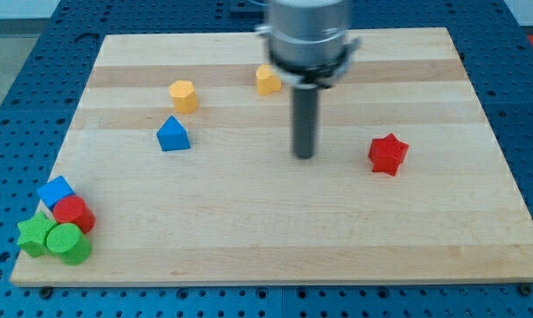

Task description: Push red star closer to the red circle and the green circle

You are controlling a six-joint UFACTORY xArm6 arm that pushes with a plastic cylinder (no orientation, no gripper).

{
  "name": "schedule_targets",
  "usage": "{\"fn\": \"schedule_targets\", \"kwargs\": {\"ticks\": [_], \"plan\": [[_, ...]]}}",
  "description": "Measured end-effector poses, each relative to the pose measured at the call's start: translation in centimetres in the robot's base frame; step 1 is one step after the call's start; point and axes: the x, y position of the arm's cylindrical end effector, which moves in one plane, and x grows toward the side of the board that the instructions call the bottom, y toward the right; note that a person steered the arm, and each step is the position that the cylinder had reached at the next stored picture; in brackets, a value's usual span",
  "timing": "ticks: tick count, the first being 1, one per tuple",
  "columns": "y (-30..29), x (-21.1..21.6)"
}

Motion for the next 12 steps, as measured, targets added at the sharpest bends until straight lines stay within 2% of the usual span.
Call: {"fn": "schedule_targets", "kwargs": {"ticks": [1,2,3,5,6,7,8,9,10,12], "plan": [[7.7,-2.1],[14.9,-2.1],[13.9,-0.3],[3.4,7.7],[-3.0,7.8],[0.8,7.8],[6.9,5.1],[4.8,2.2],[-1.3,2.1],[-18.1,8.3]]}}
